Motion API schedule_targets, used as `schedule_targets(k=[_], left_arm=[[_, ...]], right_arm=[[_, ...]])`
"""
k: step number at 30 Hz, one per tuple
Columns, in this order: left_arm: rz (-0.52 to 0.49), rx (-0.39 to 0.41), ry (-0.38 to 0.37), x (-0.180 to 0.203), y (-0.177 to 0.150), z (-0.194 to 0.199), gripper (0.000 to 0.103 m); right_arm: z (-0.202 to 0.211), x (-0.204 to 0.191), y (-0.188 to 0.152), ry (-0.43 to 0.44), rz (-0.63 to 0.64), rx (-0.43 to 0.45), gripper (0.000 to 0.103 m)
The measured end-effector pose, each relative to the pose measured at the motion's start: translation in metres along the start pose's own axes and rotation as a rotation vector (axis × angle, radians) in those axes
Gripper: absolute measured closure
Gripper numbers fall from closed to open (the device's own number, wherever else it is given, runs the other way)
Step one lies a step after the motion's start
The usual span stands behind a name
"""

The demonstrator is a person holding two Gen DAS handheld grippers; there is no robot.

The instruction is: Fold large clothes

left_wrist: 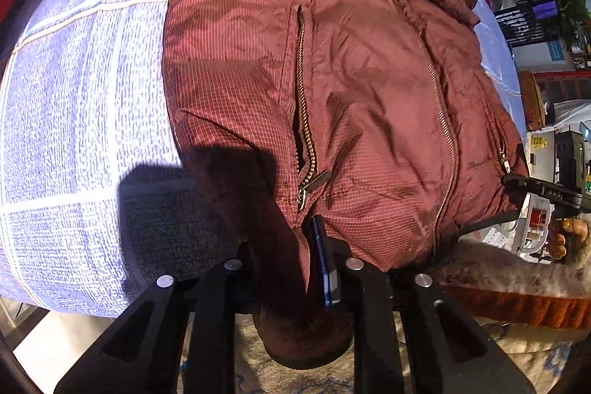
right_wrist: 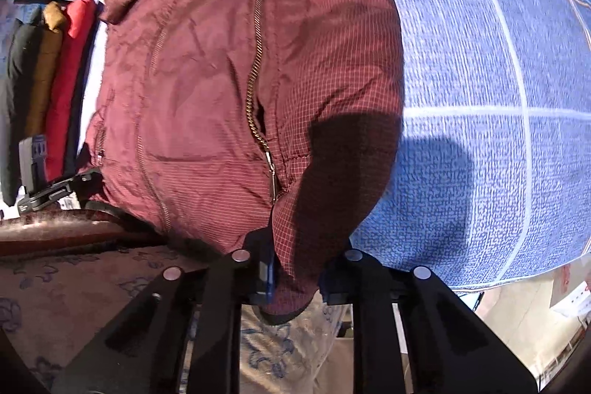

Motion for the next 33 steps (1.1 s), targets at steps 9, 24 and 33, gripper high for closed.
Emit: schedule_targets(k=[9,24,33], left_arm=[[-0.008,0.210,-0.009,-0.004,0.080,0.060,0.089],[-0.073,0.405,0.139,-0.034,0.236,0.134,0.090],[-0.031,0.419,0.225,-0.071,0.321,0.151,0.090]], right_arm=[[0.067,-0.035,0.054,0.225,-0.034,0.135,0.088],[0.153,-0.108,0.221,0.269,-0.006,0.386,0.088],[0.170,-0.123,0.329,0.278,-0.115,0.456,0.088]])
Point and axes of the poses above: each gripper's, at about its wrist camera, not at the fingertips, and z roughly against the way its jaws point, x to its right, y to its top, the point moved 6 cm from there along -z, roughly the way its jaws point, and after that the axes turned 12 degrees about -z, right-handed, at the moved point
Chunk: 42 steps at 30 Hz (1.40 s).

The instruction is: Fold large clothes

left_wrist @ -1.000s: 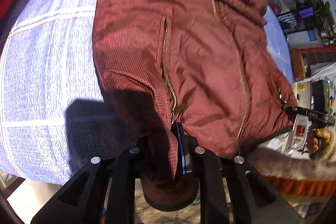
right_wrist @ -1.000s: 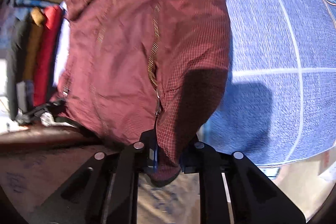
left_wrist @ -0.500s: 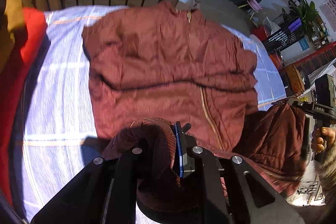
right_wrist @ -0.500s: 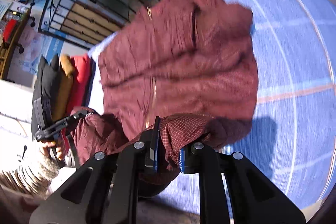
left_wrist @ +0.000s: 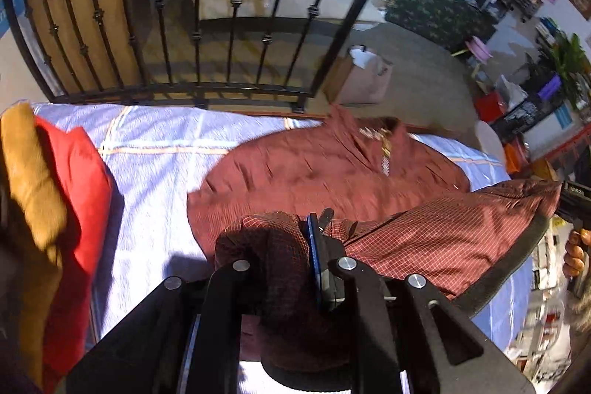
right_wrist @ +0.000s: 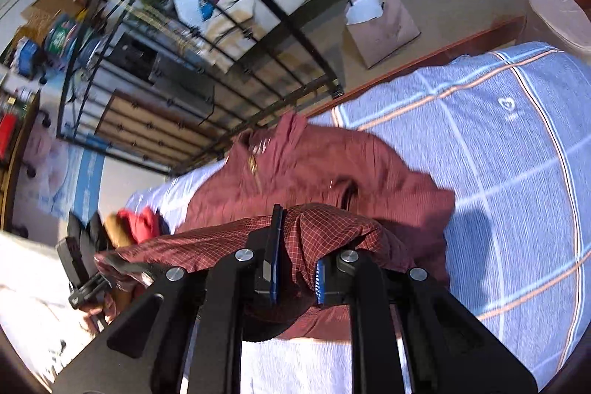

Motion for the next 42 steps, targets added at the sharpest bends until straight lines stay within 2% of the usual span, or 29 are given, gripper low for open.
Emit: schedule_targets(k=[6,9,13,19,22,24,26,29,32,34,35,37,38,39,40,42], left_arm=[[0.034,-0.067,0.036,-0.011,0.020,-0.046,0.089],[0.105,-0.093,0.018,-0.022,0.022,-0.063,0.087],[0.206,-0.109,-0.035,-0.036,0.025,-0.075,0.085],[0.394,-0.109,-0.170,-0.055,0.026,-0.073,0.078],[0.486,-0.098,-0.245,-0.064,0.027,-0.067,0.075],[0.506,-0.089,-0.262,-0.070,0.031,-0.060,0.074],[0.483,-0.083,-0.250,-0.071,0.034,-0.054,0.074],[0.449,-0.078,-0.242,-0.069,0.037,-0.048,0.074],[0.459,-0.064,-0.240,-0.072,0.034,-0.043,0.074],[0.479,-0.049,-0.230,-0.077,0.031,-0.040,0.074],[0.487,-0.027,-0.194,-0.084,0.031,-0.036,0.063],[0.502,0.045,-0.059,-0.102,0.034,-0.017,0.043],[0.506,0.084,-0.047,-0.106,0.037,-0.008,0.041],[0.497,0.099,-0.066,-0.105,0.040,-0.003,0.041],[0.465,0.081,-0.076,-0.100,0.043,-0.001,0.040],[0.372,0.040,-0.031,-0.086,0.045,-0.001,0.040]], right_arm=[[-0.042,0.005,0.033,-0.047,-0.073,-0.023,0.088],[-0.060,0.017,0.043,-0.053,-0.116,-0.046,0.088],[-0.078,0.035,0.054,-0.016,-0.224,-0.076,0.087],[-0.088,0.055,0.065,0.079,-0.417,-0.116,0.077],[-0.089,0.058,0.074,0.150,-0.495,-0.129,0.063],[-0.084,0.062,0.083,0.255,-0.597,-0.118,0.049],[-0.077,0.066,0.093,0.286,-0.645,-0.096,0.047],[-0.063,0.063,0.103,0.223,-0.583,-0.044,0.047],[-0.042,0.056,0.110,0.126,-0.462,0.034,0.047],[-0.028,0.046,0.108,0.033,-0.334,0.074,0.046],[-0.026,0.041,0.106,-0.003,-0.282,0.077,0.046],[-0.024,0.023,0.095,-0.097,-0.112,0.076,0.046],[-0.025,0.018,0.088,-0.122,-0.050,0.065,0.046],[-0.028,0.012,0.081,-0.137,0.002,0.050,0.046],[-0.032,0.008,0.075,-0.141,0.037,0.037,0.046],[-0.048,-0.008,0.059,-0.144,0.141,-0.011,0.046]])
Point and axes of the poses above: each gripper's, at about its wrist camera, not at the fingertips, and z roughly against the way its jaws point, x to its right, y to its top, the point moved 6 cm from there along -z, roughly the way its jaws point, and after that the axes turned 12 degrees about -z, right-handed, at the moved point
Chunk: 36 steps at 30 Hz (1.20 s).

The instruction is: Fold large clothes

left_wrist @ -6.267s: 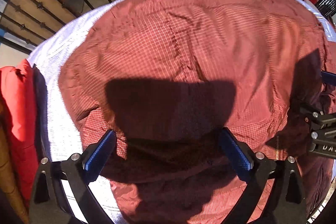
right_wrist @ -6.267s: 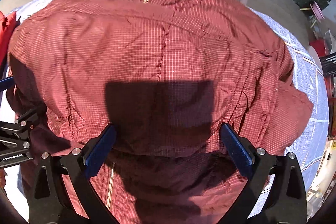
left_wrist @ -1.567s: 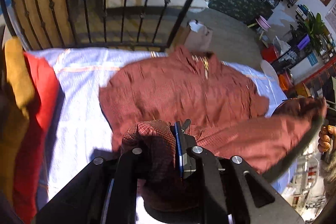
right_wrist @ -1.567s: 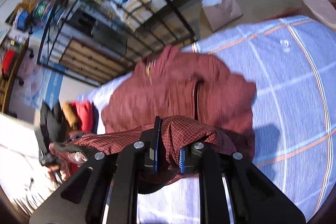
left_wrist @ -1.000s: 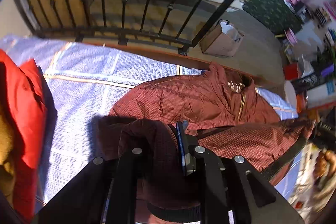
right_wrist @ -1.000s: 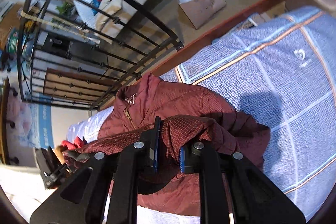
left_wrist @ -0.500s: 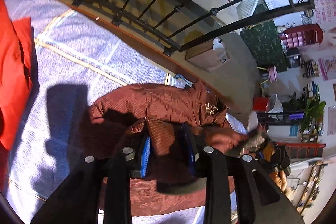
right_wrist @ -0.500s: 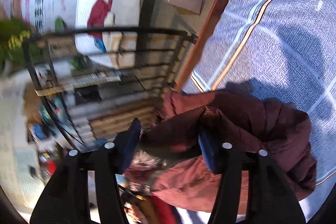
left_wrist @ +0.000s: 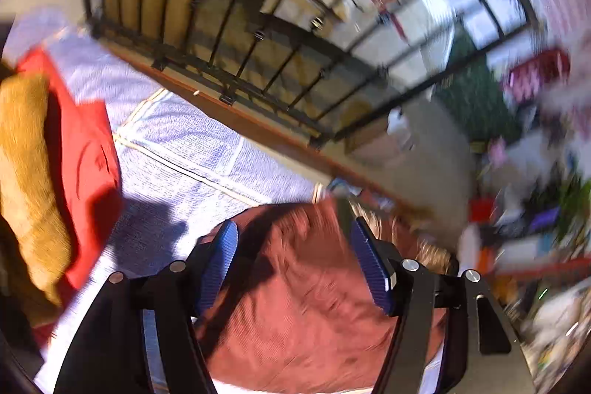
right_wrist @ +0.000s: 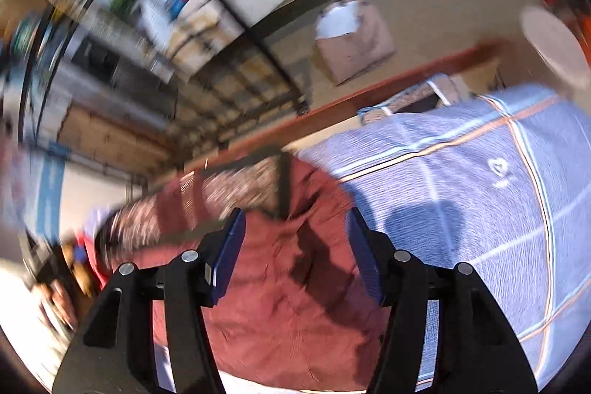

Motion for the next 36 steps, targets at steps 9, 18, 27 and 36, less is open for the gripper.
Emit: schedule_targets(k=[9,18,27,36], left_arm=[[-0.297,-0.160,0.048,0.080,-0.108,-0.033,0.032],[-0.381,-0.306,0.076,0.082,-0.205,-0.041,0.032],[-0.332,-0.288,0.071,0.078,-0.205,-0.038,0.032],[-0.373,-0.232,0.085,0.105,-0.187,-0.043,0.031]], right_arm=[[-0.090,-0.116,-0.036,-0.081,0.446,-0.178,0.046],[-0.173,-0.185,-0.079,-0.031,0.661,-0.370,0.046],[-0.173,-0.219,-0.064,-0.148,0.677,-0.096,0.087],[-0.176,-0.200,-0.061,-0.236,0.563,-0.055,0.046]])
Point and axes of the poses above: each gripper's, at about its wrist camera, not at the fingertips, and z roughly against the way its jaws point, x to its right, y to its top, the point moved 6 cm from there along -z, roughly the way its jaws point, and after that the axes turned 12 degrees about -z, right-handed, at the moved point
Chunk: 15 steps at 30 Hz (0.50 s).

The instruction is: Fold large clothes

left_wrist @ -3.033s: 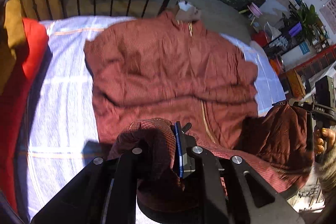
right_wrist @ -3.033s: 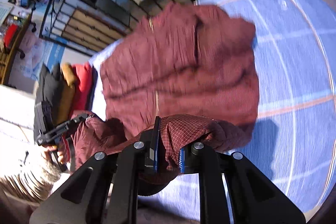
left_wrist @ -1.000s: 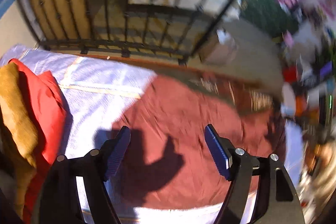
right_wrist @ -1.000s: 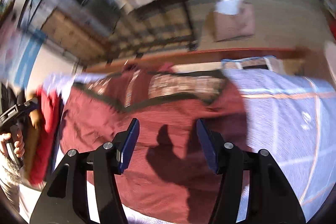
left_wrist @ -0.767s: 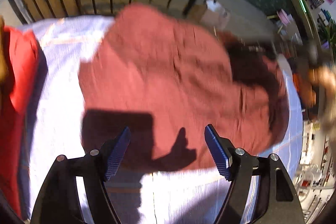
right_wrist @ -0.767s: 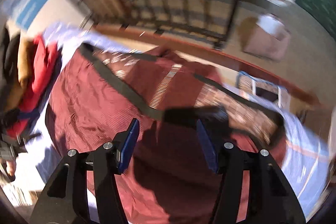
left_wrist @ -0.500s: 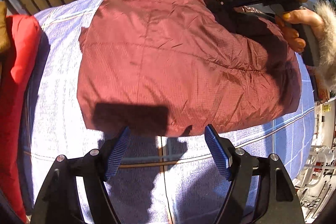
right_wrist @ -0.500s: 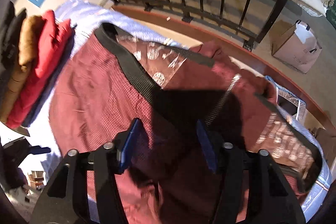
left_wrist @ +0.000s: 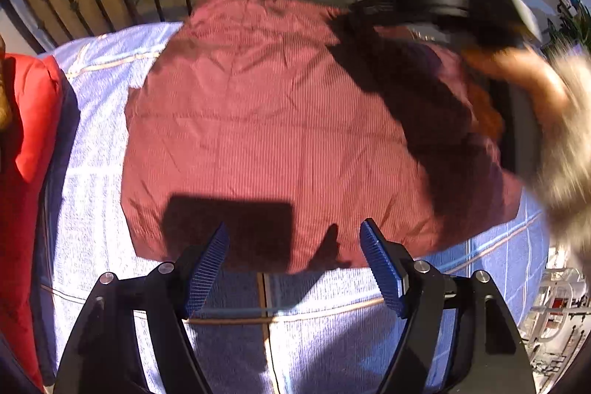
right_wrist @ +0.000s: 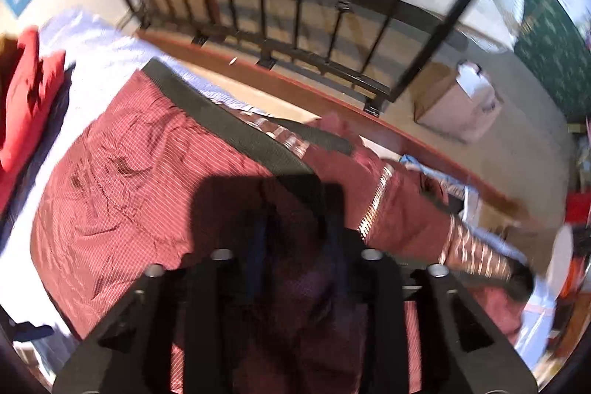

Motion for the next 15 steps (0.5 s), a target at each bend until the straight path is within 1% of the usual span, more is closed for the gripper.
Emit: schedule_targets(k=[1,2,3,5,7,11,13,15], left_arm=[[0.003,0.004,0.007,-0.001,0.001,0.000,0.030],[0.005,0.003,0.010,-0.001,0.003,-0.001,0.029],[0.008,0.002,0.013,-0.001,0.003,-0.001,0.029],[0.017,-0.003,0.022,-0.005,0.003,-0.005,0.029],[0.022,-0.003,0.032,-0.007,0.006,-0.008,0.029],[0.015,0.015,0.065,-0.013,0.021,-0.013,0.029],[0.007,0.016,0.090,-0.017,0.030,-0.018,0.029],[0.002,0.010,0.104,-0.019,0.035,-0.023,0.028]], right_arm=[[0.013,0.011,-0.002,0.014,-0.052,0.030,0.042],[0.030,0.023,-0.006,0.040,-0.107,0.065,0.041],[0.039,0.030,-0.011,0.053,-0.135,0.080,0.042],[0.059,0.051,-0.025,0.057,-0.186,0.087,0.041],[0.076,0.073,-0.052,0.054,-0.230,0.074,0.041],[0.086,0.111,-0.111,-0.047,-0.264,0.034,0.041],[0.077,0.130,-0.139,-0.076,-0.328,-0.012,0.041],[0.074,0.145,-0.160,-0.097,-0.390,-0.038,0.041]])
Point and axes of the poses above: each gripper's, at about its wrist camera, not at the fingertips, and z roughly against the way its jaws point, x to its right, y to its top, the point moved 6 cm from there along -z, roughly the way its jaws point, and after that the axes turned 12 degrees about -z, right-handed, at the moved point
